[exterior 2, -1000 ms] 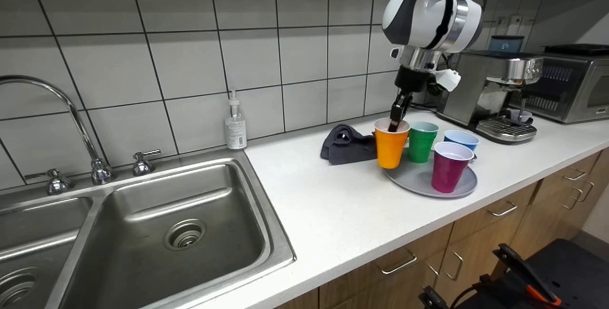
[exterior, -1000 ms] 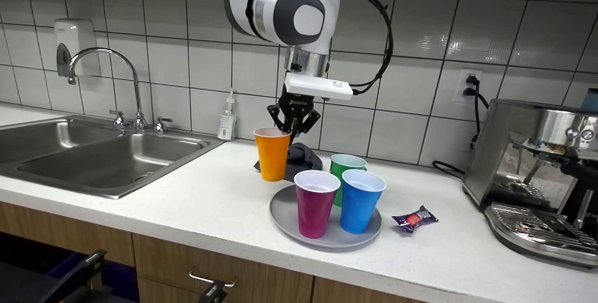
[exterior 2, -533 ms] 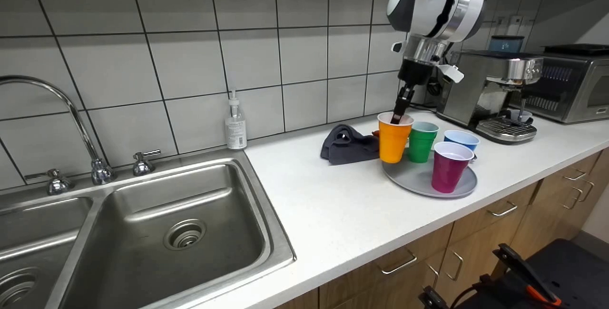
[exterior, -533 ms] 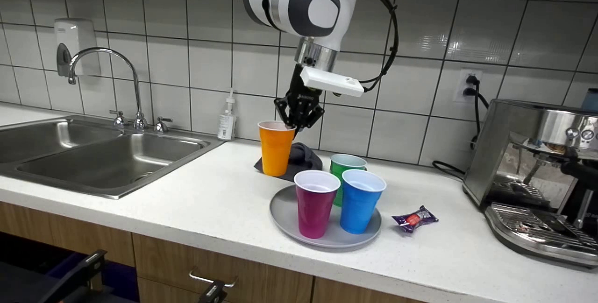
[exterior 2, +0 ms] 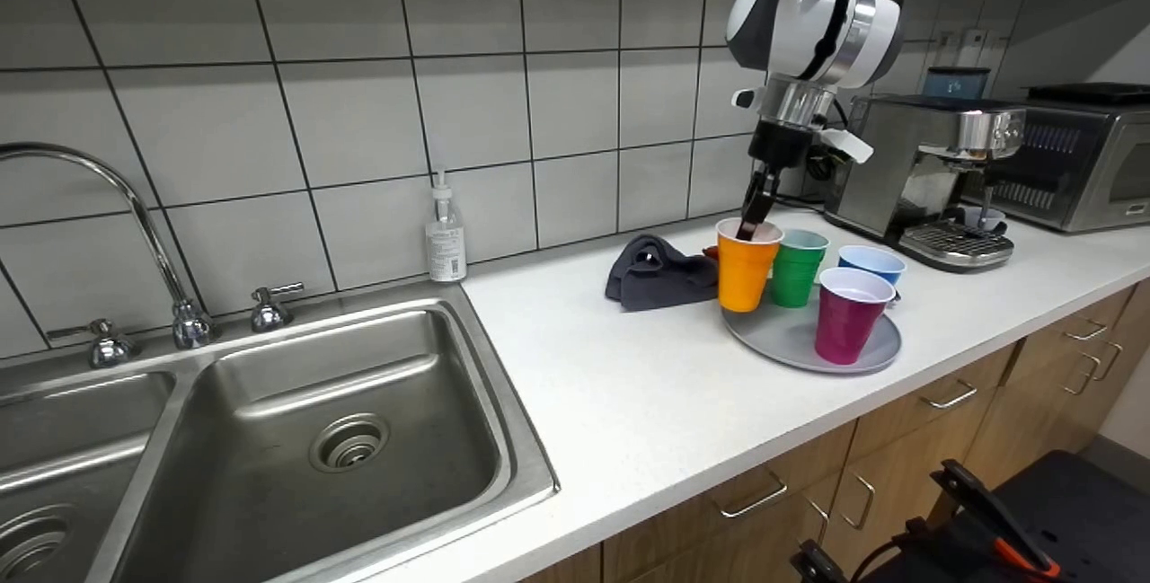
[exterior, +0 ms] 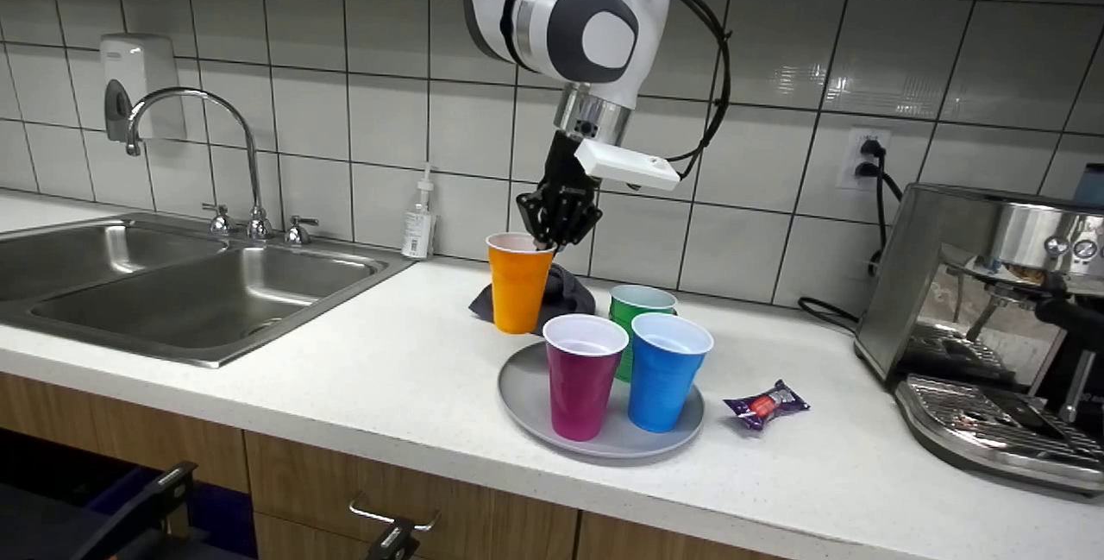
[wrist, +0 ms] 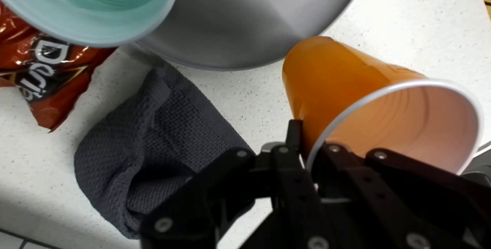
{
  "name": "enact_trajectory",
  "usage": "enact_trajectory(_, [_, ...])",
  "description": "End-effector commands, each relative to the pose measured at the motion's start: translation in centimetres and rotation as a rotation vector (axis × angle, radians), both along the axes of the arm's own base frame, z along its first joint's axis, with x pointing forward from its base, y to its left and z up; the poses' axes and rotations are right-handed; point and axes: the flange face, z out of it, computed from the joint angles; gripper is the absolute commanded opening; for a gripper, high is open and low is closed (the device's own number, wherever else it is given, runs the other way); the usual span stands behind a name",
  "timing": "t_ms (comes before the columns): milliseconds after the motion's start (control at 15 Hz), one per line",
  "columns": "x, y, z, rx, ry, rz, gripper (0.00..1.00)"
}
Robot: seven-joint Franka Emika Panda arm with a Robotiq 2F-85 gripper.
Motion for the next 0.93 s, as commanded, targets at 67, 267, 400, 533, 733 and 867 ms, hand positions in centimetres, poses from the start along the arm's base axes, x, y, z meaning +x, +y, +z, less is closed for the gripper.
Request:
enact_trajectory(67, [1.1, -1.4, -0.5, 0.013, -0.003, 0.092, 0.01])
enact_trajectory(267, [1.4, -2.1, -1.0, 0.014, 0.0, 0.125, 0.01])
enact_trajectory(400, [1.5, -2.6, -1.2, 0.014, -0.001, 0.14, 0.01])
enact_trajectory(533, [1.7, -3.1, -1.4, 0.014, -0.003, 0.152, 0.01])
enact_trajectory(733, [2.0, -3.6, -1.8, 0.018, 0.01, 0.17, 0.01])
enact_trajectory(867, [2.1, -3.9, -2.1, 0.021, 0.013, 0.177, 0.01])
